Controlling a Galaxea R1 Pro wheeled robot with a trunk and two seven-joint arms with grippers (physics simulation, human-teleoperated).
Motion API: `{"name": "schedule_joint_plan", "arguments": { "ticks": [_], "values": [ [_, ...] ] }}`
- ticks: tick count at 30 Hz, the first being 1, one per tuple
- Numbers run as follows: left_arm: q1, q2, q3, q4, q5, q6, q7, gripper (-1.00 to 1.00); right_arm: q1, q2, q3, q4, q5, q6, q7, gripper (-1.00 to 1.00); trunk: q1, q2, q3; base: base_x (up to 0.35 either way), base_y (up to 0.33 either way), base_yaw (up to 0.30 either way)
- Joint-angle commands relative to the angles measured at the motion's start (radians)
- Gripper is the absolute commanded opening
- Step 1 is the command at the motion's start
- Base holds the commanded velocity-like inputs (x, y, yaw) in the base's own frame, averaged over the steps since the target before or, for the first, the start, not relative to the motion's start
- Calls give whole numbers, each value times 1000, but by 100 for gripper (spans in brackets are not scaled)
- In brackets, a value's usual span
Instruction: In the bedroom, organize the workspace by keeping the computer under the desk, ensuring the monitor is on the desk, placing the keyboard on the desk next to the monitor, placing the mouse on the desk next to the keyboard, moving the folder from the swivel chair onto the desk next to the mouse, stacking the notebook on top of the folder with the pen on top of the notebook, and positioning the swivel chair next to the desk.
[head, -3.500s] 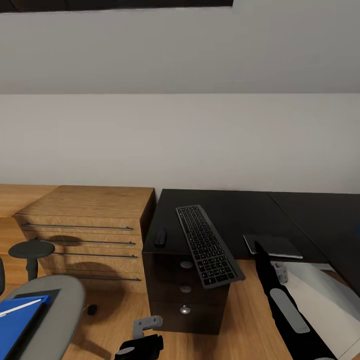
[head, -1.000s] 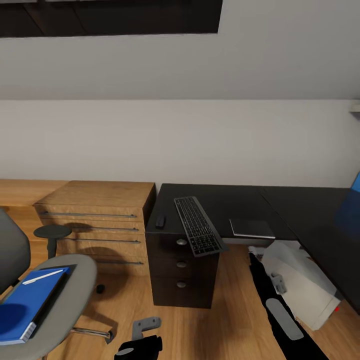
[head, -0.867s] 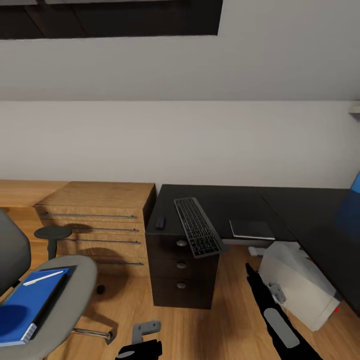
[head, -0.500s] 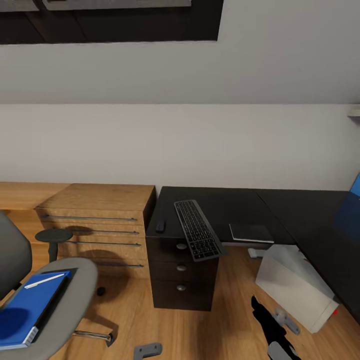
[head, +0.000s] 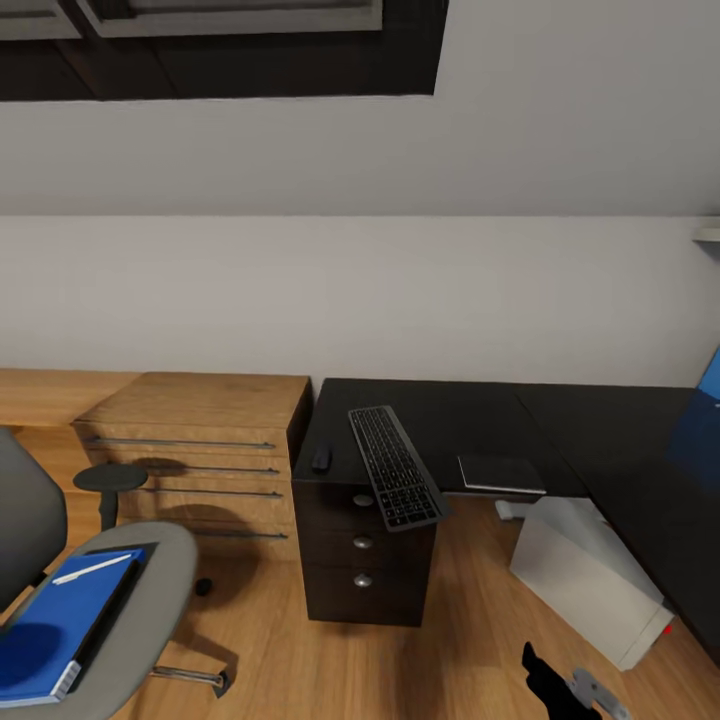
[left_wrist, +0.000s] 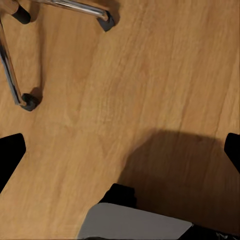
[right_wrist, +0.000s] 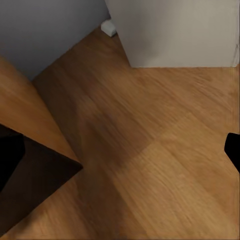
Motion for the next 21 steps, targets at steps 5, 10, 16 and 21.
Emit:
{"name": "schedule_joint_plan", "arguments": {
  "ticks": [5, 10, 16, 21],
  "values": [
    [-1, 11, -2, 14, 6, -34, -17, 100, -1, 4, 8, 10, -11, -43, 6, 100, -19, 35, 15, 0, 0, 0],
    [-1, 14, 0, 24, 10, -46, -55, 100, -1, 40, 7, 13, -8, -62, 6, 100, -39, 70, 30, 0, 0, 0],
    [-1, 12, 2, 27, 12, -50, -59, 100, -1, 53, 7, 17, -5, -66, 6, 100, -62, 112, 49, 0, 0, 0],
    [-1, 11, 2, 26, 11, -50, -59, 100, -1, 54, 7, 24, -4, -68, 6, 100, -81, 147, 65, 0, 0, 0]
  ]
}}
